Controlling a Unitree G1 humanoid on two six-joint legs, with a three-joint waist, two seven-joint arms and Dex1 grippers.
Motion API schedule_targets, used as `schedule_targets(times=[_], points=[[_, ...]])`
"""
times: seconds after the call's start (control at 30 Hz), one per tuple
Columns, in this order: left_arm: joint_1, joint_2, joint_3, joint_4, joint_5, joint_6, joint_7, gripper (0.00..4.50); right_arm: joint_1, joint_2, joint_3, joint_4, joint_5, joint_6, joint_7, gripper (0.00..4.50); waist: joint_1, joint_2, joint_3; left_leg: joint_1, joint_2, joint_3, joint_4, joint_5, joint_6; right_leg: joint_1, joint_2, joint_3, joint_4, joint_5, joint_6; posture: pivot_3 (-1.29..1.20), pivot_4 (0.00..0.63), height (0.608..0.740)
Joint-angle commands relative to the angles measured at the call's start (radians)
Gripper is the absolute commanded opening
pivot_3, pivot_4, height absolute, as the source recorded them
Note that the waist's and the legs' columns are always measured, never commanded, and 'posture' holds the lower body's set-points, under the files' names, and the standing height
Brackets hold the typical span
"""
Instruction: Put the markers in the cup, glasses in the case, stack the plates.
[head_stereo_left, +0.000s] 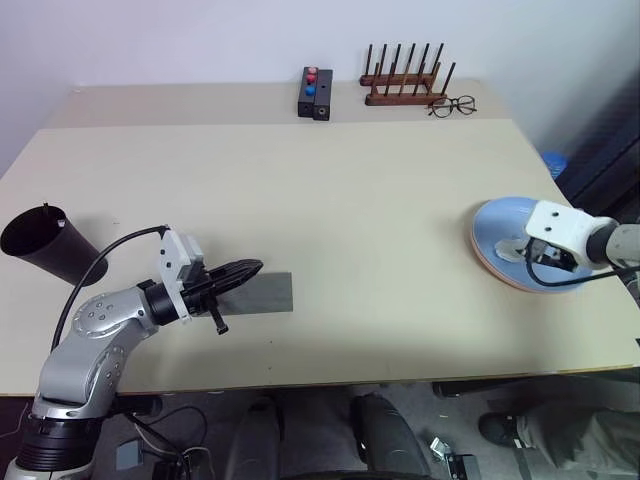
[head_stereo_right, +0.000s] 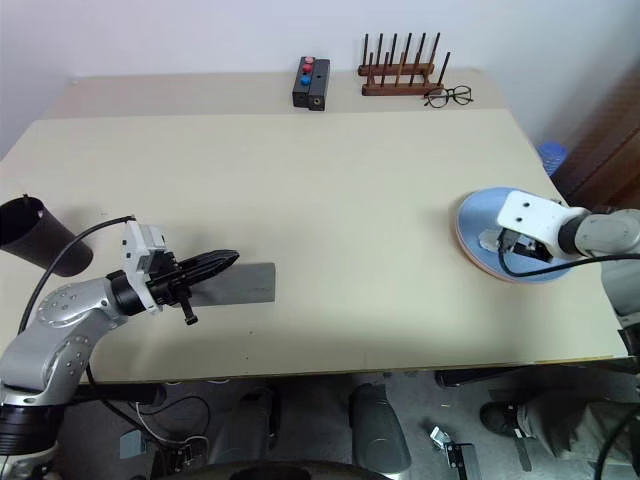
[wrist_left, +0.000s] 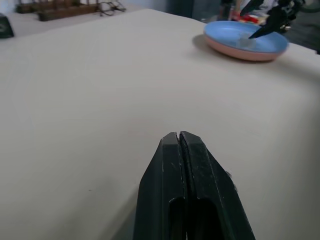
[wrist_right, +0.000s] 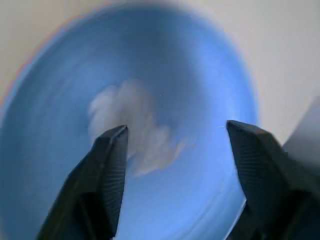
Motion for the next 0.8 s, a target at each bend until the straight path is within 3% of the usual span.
schedule_targets(times=[0.03,0.23,0.4,0.8], points=[[0.029,0.004,0.056,-0.070,0.015,0.008,0.070,0.00,-0.036,0.053,-0.034,-0.032,0.077,-0.029,0.022,2.86,0.005,0.000,0.000,0.000,0.000,0.000,0.000,0.000,0.000,0.000,0.000,0.000,0.000,0.000,0.000,0.00,0.150,0.738],[0.166,-0.014,0.200,-0.087,0.074,-0.041,0.184,0.00,-0.008,0.232,-0.082,-0.168,0.317,0.060,0.082,2.86,0.008,0.000,0.000,0.000,0.000,0.000,0.000,0.000,0.000,0.001,0.000,0.000,0.000,0.000,0.000,0.00,0.150,0.738],[0.196,-0.018,0.266,-0.060,0.107,-0.064,0.226,0.00,-0.036,0.312,-0.105,-0.131,0.400,0.101,0.079,2.86,0.015,-0.001,0.000,0.000,0.000,0.000,0.002,0.000,0.000,0.002,0.000,0.000,0.000,0.000,0.000,0.00,0.150,0.738],[0.232,-0.046,0.322,-0.082,0.105,-0.054,0.278,0.00,-0.058,0.342,-0.085,-0.006,0.409,0.075,0.125,2.86,0.008,-0.001,0.000,0.000,0.000,0.000,0.001,0.000,0.000,0.001,0.000,0.000,0.000,0.000,0.000,0.00,0.150,0.738]])
